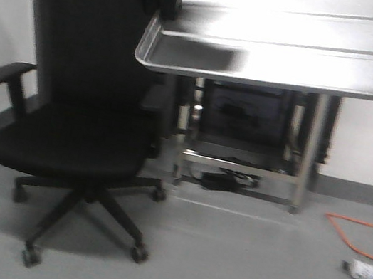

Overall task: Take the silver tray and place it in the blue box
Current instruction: 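Keep holding the tray while the base drives toward the blue bins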

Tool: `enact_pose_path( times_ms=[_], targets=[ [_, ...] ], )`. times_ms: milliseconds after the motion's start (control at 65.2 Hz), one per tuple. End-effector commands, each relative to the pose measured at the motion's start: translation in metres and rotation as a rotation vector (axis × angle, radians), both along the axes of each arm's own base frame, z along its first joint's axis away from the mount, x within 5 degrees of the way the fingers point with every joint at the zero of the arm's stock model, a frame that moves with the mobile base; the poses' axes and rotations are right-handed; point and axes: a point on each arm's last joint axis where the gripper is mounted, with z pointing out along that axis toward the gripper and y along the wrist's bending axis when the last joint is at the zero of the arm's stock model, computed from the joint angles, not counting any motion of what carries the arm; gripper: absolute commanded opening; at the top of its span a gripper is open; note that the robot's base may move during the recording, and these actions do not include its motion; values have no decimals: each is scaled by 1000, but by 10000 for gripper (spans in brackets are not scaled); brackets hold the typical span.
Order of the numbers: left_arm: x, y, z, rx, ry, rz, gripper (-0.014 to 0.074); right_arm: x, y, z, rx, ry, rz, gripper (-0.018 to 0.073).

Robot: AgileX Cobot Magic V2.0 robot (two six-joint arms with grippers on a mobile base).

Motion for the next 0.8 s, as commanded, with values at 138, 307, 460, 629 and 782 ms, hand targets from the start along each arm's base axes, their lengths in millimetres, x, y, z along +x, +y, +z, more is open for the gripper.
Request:
enact_pose_path(
  times_ms=[138, 307, 460, 629, 782],
  targets=[
    [-6, 13, 40, 3, -109, 13, -105, -1, -5, 18, -22, -101, 12, 59],
    [-20, 5, 45, -1, -122, -31, -105, -1, -5, 18, -22, -101, 12, 59],
    [-35, 0, 54, 29, -182, -59, -105, -1, -5, 18, -22, -101, 12, 59],
    [-40, 3, 62, 47, -227, -33, -105, -1, -5, 18, -22, -101, 12, 59],
    [-40, 5, 63, 57, -235, -28, -105, -1, -5, 18, -22, -101, 12, 59]
  ],
)
